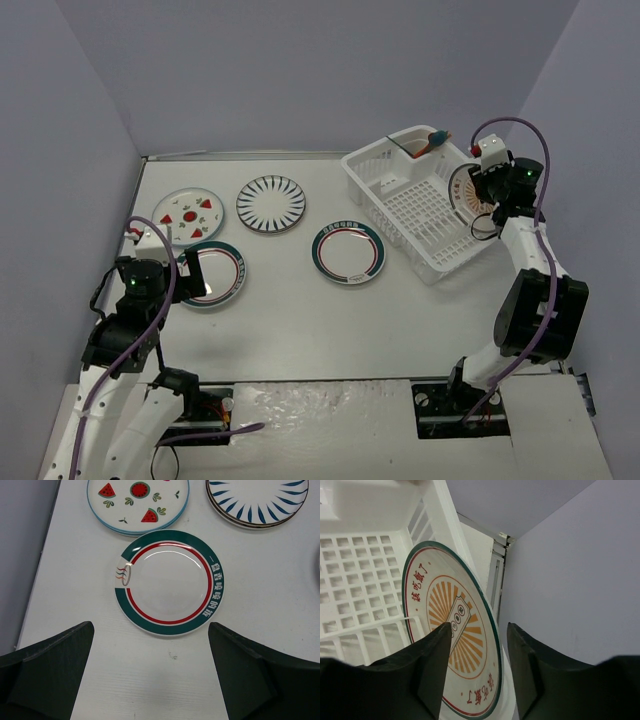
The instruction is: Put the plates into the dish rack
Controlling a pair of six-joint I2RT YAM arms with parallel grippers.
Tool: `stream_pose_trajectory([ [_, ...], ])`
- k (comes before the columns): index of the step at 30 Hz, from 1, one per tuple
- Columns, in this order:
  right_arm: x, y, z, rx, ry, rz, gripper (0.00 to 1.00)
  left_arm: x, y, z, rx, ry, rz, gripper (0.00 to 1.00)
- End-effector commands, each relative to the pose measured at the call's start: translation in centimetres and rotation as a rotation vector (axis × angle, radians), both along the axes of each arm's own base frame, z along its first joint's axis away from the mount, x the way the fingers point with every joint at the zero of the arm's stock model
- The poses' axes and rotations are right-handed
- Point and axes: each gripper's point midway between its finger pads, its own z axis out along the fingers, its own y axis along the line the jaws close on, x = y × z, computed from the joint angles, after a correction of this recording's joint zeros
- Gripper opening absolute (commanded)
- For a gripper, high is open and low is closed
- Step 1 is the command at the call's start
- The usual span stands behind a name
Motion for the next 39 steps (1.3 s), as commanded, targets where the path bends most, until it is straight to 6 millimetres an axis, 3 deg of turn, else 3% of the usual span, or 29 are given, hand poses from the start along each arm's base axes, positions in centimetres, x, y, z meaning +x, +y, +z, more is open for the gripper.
stream_pose_trajectory([
  [1, 0.3, 0.6, 9.0, 0.044, -0.242, -0.006, 0.51, 0.8, -0.6, 1.9, -0.038, -0.065, -0.008, 0.97],
  [5, -1.1, 2.5, 13.4, 0.128, -0.318, 0.016, 0.66, 1.0, -1.2, 1.6, -0.092, -0.036, 0.005, 0.97],
  [8, -2.8, 5.3, 17.0, 0.261, -0.399, 0.05, 0.78, 1.3, -2.1, 1.0, -0.152, 0.003, 0.011, 0.97],
  [11, -5.3, 10.2, 20.2, 0.428, -0.481, 0.127, 0.9, 1.5, -2.6, 0.2, -0.211, 0.053, 0.044, 0.97],
  [16, -8.8, 17.8, 21.2, 0.817, -0.457, 0.262, 0.98, 1.6, -2.7, -2.3, -0.324, 0.117, 0.182, 0.97],
  [17, -9.6, 20.1, 19.8, 0.938, -0.4, 0.289, 1.0, 1.7, -2.8, -3.0, -0.361, 0.125, 0.22, 0.97],
  [19, -10.7, 22.2, 19.0, 1.041, -0.362, 0.332, 1.0, 2.0, -2.6, -3.7, -0.378, 0.127, 0.259, 0.97],
  [21, -12.2, 25.3, 16.0, 1.178, -0.233, 0.369, 1.0, 2.1, -2.0, -5.3, -0.385, 0.161, 0.323, 0.97],
  [24, -13.9, 28.4, 10.9, 1.253, -0.068, 0.395, 1.0, 2.5, -0.9, -7.4, -0.402, 0.213, 0.406, 0.97],
  [26, -14.9, 29.5, 10.1, 1.292, -0.034, 0.446, 1.0, 2.6, 0.2, -8.6, -0.405, 0.244, 0.461, 0.97],
  [28, -15.7, 30.4, 7.9, 1.312, 0.042, 0.452, 1.0, 2.8, 1.2, -9.5, -0.397, 0.256, 0.509, 0.97],
  [32, -17.1, 32.1, 5.3, 1.297, 0.127, 0.483, 1.0, 3.8, 2.7, -11.9, -0.375, 0.271, 0.566, 0.97],
  [39, -19.1, 33.8, 3.1, 1.226, 0.181, 0.536, 1.0, 6.4, 3.7, -15.8, -0.303, 0.327, 0.588, 0.97],
])
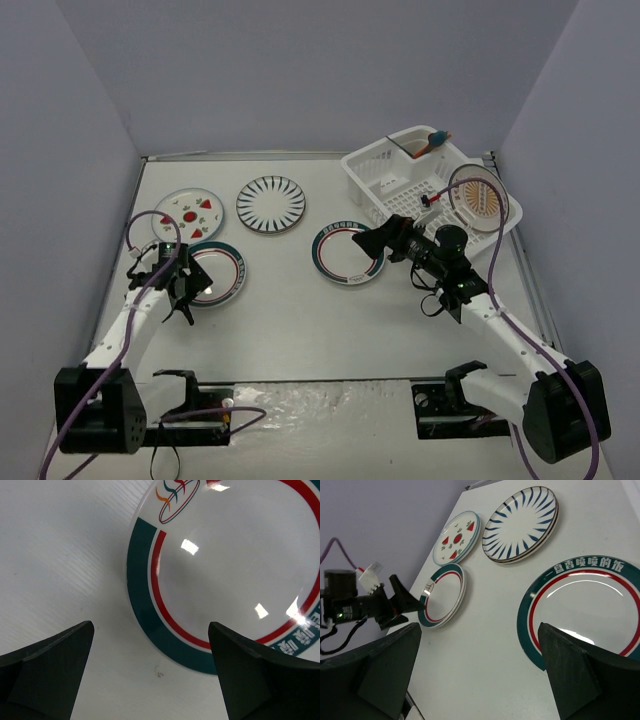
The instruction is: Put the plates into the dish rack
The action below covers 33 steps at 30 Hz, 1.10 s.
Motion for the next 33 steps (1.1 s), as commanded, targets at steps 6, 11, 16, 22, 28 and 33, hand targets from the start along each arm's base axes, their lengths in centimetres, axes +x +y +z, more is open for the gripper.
stream_pose_trajectory([
  [6, -1.7, 1.5, 2.3, -0.01, -0.158, 0.092, 1.0, 6.5, 2.7, -0.4, 0.109, -0.081, -0.008, 0.97],
  [11, -1.9, 1.5, 2.8, -0.055, -0.193, 0.105, 1.0, 8.7, 1.4, -1.9, 0.042, -0.046, -0.129, 0.97],
  [16, -2.0, 1.3, 3.1, -0.053, -0.205, 0.097, 1.0, 8.9, -1.6, -4.3, -0.065, -0.005, -0.249, 0.88],
  [22, -2.1, 1.3, 2.8, -0.073, -0.198, 0.103, 1.0, 7.3, -6.9, -5.8, -0.118, 0.016, -0.397, 0.68],
  [28, -1.7, 1.1, 2.1, -0.1, -0.179, 0.087, 1.0, 7.4, -12.5, -4.7, -0.155, -0.021, -0.509, 0.65],
  [33, -1.8, 1.1, 1.6, -0.113, -0.155, 0.087, 1.0, 7.5, -13.7, -3.7, -0.158, -0.038, -0.506, 0.65],
])
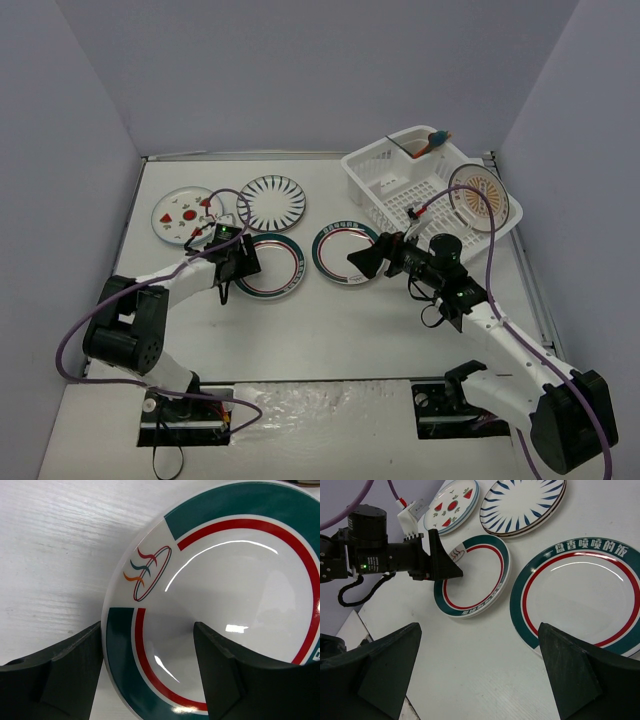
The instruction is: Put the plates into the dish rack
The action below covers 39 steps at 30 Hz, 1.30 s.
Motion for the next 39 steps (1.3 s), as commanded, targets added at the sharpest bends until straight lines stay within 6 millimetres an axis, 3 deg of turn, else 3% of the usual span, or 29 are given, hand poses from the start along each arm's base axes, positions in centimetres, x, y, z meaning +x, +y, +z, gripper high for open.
stream_pose_trajectory([
  [1, 0.5, 0.6, 3.6, 0.019, -0.105, 0.008, 1.0, -1.6, -1.0, -0.3, -0.045, 0.08, 0.015, 0.66],
  [11, 0.1, 0.0, 3.3, -0.014, -0.103, -0.012, 1.0, -1.4, -0.1, 1.7, 0.027, 0.104, 0.0, 0.64],
  [15, -0.2, -0.2, 3.2, -0.014, -0.105, -0.02, 1.0, -1.6, 0.0, 1.5, 0.035, 0.122, -0.003, 0.54],
  [21, -0.5, -0.3, 3.1, -0.017, -0.101, -0.024, 1.0, -1.6, -0.1, 1.6, 0.034, 0.138, -0.006, 0.3],
  [27, -0.6, -0.3, 3.3, -0.024, -0.108, -0.022, 1.0, -1.7, 0.0, 3.1, 0.038, 0.127, -0.004, 0.21],
  [32, -0.5, -0.4, 2.9, -0.046, -0.106, -0.024, 1.0, -1.8, 0.2, 4.0, 0.048, 0.13, -0.001, 0.08],
  [39, -0.7, -0.4, 1.5, -0.06, -0.07, -0.034, 1.0, -2.2, 0.1, 4.1, 0.039, 0.141, -0.014, 0.0],
])
